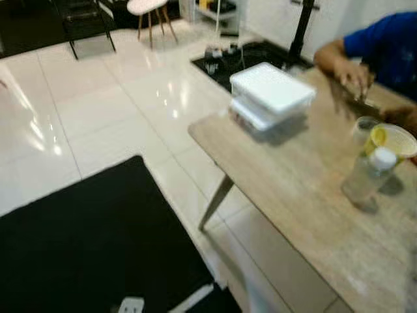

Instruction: Restocking fridge

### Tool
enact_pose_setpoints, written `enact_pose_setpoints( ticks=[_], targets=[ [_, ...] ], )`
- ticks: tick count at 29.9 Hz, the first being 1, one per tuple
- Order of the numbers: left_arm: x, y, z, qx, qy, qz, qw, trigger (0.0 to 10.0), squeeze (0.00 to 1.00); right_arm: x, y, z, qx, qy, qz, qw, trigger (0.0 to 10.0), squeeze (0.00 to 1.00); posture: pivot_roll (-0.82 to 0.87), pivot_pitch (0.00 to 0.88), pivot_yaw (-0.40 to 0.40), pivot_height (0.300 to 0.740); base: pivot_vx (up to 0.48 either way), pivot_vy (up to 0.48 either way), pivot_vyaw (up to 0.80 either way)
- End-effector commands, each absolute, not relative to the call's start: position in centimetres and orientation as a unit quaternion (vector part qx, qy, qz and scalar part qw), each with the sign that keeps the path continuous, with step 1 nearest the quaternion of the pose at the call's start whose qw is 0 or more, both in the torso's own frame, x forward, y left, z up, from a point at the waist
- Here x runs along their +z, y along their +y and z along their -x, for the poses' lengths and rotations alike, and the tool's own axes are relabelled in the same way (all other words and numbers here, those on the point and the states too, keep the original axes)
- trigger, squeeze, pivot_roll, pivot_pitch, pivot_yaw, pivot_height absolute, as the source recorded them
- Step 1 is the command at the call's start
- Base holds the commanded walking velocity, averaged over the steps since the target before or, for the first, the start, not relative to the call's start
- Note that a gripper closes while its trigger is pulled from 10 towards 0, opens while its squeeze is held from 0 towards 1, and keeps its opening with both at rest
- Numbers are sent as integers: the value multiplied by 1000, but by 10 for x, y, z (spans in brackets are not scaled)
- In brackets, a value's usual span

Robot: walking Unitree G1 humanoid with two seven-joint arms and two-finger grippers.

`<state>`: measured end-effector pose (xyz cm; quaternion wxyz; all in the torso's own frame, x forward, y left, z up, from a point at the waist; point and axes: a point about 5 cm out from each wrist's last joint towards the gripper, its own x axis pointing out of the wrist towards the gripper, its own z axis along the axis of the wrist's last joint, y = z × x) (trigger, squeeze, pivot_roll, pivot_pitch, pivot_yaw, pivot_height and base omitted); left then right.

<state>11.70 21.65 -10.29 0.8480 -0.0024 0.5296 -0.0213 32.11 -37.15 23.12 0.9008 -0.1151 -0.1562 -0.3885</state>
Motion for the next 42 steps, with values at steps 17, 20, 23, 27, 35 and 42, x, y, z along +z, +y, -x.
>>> enact_pose_setpoints(
  ticks=[17, 20, 23, 27, 35, 42],
  targets=[
    [-109, 206, -99, -35, 544, 21, 838, 10000, 0, 196, -397, -311, -382, -19, 134, 914, 10000, 1000, -42, 182, -33, 740, 0, 0, 0],
    [-110, 209, -93, -37, 551, 18, 834, 10000, 0, 204, -410, -304, -393, -20, 133, 909, 10000, 1000, -45, 191, -30, 740, 0, 0, 0],
    [-110, 211, -89, -39, 554, 16, 831, 10000, 0, 203, -415, -300, -392, -9, 121, 912, 10000, 1000, -43, 208, -28, 740, 0, 0, 0],
    [-110, 212, -87, -42, 555, 13, 831, 10000, 0, 195, -418, -299, -373, 16, 77, 925, 10000, 1000, -41, 226, -23, 740, 0, 0, 0],
    [-110, 215, -83, -54, 552, 8, 832, 10000, 0, 189, -415, -303, -324, 26, -20, 945, 10000, 1000, -36, 274, -6, 740, 0, 0, 0],
    [-109, 221, -76, -61, 555, 2, 830, 10000, 0, 197, -429, -294, -342, 38, -36, 938, 10000, 0, -36, 308, 3, 740, 0, 0, 0]
  ],
)
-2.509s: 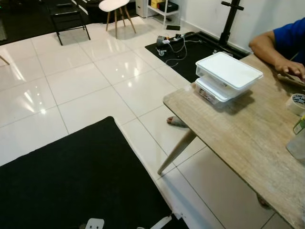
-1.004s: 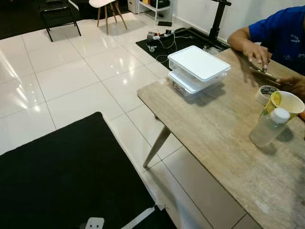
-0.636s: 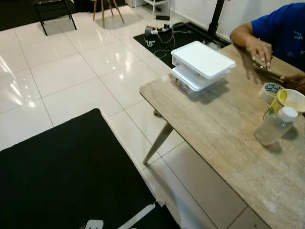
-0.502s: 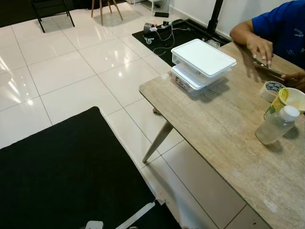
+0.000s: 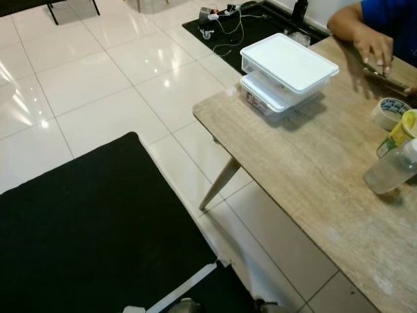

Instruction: Restocking fridge

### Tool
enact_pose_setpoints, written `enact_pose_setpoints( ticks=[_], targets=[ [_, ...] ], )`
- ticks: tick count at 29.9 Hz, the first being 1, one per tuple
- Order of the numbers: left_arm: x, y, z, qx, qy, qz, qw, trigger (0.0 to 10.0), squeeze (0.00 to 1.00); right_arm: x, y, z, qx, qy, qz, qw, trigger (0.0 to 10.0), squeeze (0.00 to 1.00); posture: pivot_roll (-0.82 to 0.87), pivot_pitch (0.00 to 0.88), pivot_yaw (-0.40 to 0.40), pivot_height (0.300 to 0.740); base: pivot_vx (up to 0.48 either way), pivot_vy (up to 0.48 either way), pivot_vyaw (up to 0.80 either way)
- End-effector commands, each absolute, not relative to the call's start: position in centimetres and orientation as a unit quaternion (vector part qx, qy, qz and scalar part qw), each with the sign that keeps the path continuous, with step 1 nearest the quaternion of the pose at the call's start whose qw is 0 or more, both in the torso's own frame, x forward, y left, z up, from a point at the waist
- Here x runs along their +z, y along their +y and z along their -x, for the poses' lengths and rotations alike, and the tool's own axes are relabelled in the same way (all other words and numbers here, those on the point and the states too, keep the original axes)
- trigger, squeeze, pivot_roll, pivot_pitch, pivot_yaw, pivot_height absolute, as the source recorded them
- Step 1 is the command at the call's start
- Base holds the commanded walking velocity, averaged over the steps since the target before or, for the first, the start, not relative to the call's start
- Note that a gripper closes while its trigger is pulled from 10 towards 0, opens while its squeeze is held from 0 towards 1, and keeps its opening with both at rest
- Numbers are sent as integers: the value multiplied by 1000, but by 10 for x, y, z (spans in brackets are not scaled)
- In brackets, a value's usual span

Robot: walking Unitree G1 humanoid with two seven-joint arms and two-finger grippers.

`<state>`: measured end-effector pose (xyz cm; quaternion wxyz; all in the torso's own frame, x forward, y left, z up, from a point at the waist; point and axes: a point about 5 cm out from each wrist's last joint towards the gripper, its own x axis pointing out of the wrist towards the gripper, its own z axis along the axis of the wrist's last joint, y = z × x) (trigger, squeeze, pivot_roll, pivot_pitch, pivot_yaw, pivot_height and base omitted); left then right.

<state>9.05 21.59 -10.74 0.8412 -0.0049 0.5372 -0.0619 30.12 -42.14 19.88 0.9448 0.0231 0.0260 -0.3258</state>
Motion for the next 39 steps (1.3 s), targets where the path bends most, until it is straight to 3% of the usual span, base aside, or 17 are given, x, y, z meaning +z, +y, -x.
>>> enact_pose_setpoints(
  ticks=[1, 13, 16, 22, 39],
  targets=[
    [-109, 221, -76, -61, 555, 2, 830, 10000, 0, 197, -429, -294, -342, 38, -36, 938, 10000, 0, -36, 308, 3, 740, 0, 0, 0],
    [-109, 219, -79, -81, 551, -3, 831, 10000, 0, 191, -439, -283, -361, 70, -51, 928, 10000, 0, -48, 323, 18, 740, 0, 0, 0],
    [-108, 218, -81, -87, 548, -5, 832, 10000, 0, 177, -430, -287, -357, 80, -132, 921, 10000, 0, -48, 323, 18, 740, 0, 0, 0],
    [-109, 218, -80, -88, 549, -5, 831, 10000, 0, 176, -422, -295, -339, 66, -182, 921, 10000, 0, -44, 321, 18, 740, 0, 0, 0],
    [-109, 213, -80, -94, 548, -4, 831, 10000, 0, 185, -413, -306, -319, 48, -211, 923, 10000, 0, -45, 306, 5, 740, 0, 0, 0]
  ],
)
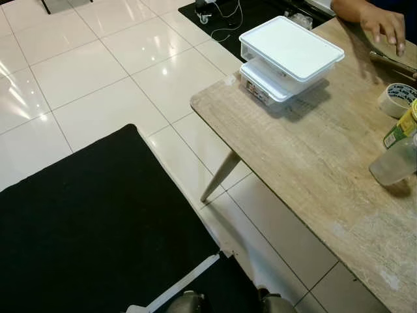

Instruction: Restocking fridge

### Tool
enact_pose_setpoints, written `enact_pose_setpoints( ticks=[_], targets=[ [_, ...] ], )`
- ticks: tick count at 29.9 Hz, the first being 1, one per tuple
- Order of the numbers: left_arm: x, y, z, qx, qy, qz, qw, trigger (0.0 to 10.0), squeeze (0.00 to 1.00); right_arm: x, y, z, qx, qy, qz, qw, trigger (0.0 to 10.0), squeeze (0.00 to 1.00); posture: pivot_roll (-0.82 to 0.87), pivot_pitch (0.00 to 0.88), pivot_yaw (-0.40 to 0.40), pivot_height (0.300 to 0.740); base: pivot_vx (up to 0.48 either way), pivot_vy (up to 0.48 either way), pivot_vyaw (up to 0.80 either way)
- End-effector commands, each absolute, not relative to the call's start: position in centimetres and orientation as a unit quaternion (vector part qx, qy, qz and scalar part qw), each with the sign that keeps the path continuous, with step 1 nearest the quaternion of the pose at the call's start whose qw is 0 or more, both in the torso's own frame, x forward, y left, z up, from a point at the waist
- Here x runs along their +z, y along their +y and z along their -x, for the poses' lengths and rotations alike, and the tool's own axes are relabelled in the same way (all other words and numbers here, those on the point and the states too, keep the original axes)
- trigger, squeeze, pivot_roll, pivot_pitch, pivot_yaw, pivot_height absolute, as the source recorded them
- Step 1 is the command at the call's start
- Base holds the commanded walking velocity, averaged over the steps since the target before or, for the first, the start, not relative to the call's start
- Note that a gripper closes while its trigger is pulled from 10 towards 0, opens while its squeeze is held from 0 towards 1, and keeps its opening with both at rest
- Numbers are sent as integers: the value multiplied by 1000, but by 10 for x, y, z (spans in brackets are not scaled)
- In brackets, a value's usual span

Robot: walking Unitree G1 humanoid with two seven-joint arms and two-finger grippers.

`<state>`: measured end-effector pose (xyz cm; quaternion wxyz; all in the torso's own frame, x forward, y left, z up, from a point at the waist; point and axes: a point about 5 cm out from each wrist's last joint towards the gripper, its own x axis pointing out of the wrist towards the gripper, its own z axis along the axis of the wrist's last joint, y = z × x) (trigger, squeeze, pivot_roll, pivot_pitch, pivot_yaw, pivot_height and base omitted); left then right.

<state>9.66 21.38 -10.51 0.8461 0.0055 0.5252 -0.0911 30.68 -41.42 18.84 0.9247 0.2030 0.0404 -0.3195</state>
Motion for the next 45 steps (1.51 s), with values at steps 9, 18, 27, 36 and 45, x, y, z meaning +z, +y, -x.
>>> enact_pose_setpoints(
  ticks=[9, 18, 27, 36, 45],
  targets=[
    [-110, 211, -80, -96, 548, -4, 831, 10000, 0, 183, -410, -309, -319, 60, -185, 928, 10000, 0, -46, 307, 3, 740, 0, 0, 0],
    [-110, 209, -79, -95, 549, 0, 831, 10000, 0, 168, -403, -309, -327, 75, -171, 926, 3333, 0, -41, 310, 2, 740, 0, 0, 0],
    [-110, 210, -79, -94, 549, -2, 830, 10000, 0, 170, -405, -308, -347, 60, -170, 920, 10000, 0, -38, 305, 4, 740, 0, 0, 0],
    [-110, 209, -80, -96, 548, -1, 831, 10000, 0, 171, -407, -306, -345, 62, -147, 925, 10000, 0, -39, 304, 6, 740, 0, 0, 0],
    [-110, 209, -81, -99, 548, -2, 831, 10000, 0, 216, -435, -291, -319, 4, -36, 947, 10000, 1000, -47, 306, 7, 740, 0, 0, 0]
  ],
)
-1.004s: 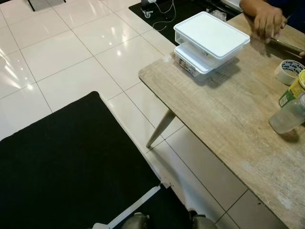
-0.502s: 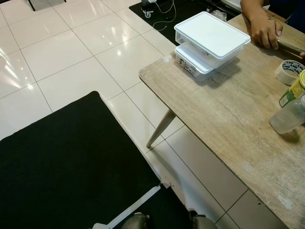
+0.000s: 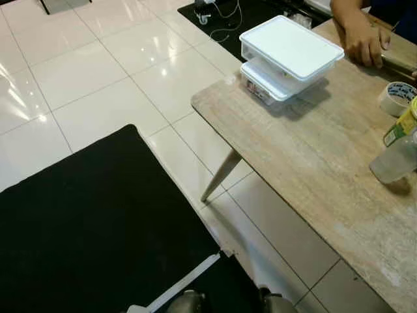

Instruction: Restocking fridge

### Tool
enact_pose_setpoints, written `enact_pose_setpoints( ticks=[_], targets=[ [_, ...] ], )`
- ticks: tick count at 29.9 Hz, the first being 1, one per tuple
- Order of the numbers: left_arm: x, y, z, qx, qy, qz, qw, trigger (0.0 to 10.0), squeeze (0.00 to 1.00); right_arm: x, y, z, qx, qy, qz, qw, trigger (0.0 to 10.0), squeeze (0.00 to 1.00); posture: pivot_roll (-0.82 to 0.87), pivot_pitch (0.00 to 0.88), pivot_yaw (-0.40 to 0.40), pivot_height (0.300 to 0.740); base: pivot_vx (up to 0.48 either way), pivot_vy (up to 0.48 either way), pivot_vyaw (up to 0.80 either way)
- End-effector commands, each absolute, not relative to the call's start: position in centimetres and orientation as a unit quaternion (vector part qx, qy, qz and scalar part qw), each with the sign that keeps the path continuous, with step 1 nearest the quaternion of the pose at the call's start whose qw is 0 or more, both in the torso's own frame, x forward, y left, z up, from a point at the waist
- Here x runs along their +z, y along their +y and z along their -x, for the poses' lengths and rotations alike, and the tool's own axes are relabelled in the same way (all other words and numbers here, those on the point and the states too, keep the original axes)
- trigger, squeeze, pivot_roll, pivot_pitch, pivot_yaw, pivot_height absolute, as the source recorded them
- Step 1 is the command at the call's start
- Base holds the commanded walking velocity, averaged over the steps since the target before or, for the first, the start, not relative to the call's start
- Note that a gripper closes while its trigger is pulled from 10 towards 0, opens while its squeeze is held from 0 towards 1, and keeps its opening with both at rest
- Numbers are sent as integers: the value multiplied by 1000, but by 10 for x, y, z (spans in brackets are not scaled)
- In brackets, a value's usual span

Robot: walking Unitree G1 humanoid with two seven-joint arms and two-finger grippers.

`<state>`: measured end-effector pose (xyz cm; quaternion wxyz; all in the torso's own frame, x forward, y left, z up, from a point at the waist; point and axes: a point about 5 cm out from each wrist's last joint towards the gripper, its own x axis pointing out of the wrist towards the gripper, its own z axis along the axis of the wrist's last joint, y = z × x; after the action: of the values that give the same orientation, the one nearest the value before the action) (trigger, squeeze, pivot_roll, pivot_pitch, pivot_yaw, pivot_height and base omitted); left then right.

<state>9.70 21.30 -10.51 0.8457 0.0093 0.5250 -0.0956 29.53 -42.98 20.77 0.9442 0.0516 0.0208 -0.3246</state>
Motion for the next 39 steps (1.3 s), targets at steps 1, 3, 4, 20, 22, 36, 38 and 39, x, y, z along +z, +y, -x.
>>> enact_pose_setpoints(
  ticks=[1, 3, 4, 20, 22, 36, 38, 39],
  targets=[
    [-110, 209, -81, -100, 547, -2, 831, 10000, 0, 220, -436, -290, -312, -6, -33, 949, 10000, 1000, -47, 306, 7, 740, 0, 0, 0],
    [-110, 209, -81, -101, 547, -1, 831, 10000, 0, 226, -437, -290, -302, -16, -25, 953, 10000, 1000, -49, 309, 8, 740, 0, 0, 0],
    [-110, 209, -80, -101, 547, -1, 831, 10000, 0, 229, -437, -291, -293, -23, -19, 956, 10000, 1000, -48, 310, 8, 740, 0, 0, 0],
    [-110, 208, -79, -108, 547, -2, 830, 10000, 0, 246, -419, -309, -238, -48, 24, 970, 10000, 0, -43, 315, 10, 740, 0, -24, 0],
    [-110, 208, -80, -108, 546, -2, 831, 10000, 0, 244, -418, -310, -236, -46, 27, 970, 10000, 0, -43, 313, 10, 740, 0, -384, 0],
    [-109, 209, -86, -101, 541, -3, 835, 10000, 0, 252, -416, -310, -242, -69, 72, 965, 10000, 0, -48, 297, 6, 740, 158, -261, 0],
    [-109, 207, -87, -100, 540, -2, 836, 10000, 0, 252, -415, -311, -242, -72, 73, 965, 10000, 0, -49, 292, 5, 740, 0, 0, 0],
    [-109, 207, -87, -101, 540, -1, 836, 10000, 0, 252, -415, -311, -241, -72, 72, 965, 10000, 0, -49, 292, 5, 740, 0, 0, 0]
  ],
)
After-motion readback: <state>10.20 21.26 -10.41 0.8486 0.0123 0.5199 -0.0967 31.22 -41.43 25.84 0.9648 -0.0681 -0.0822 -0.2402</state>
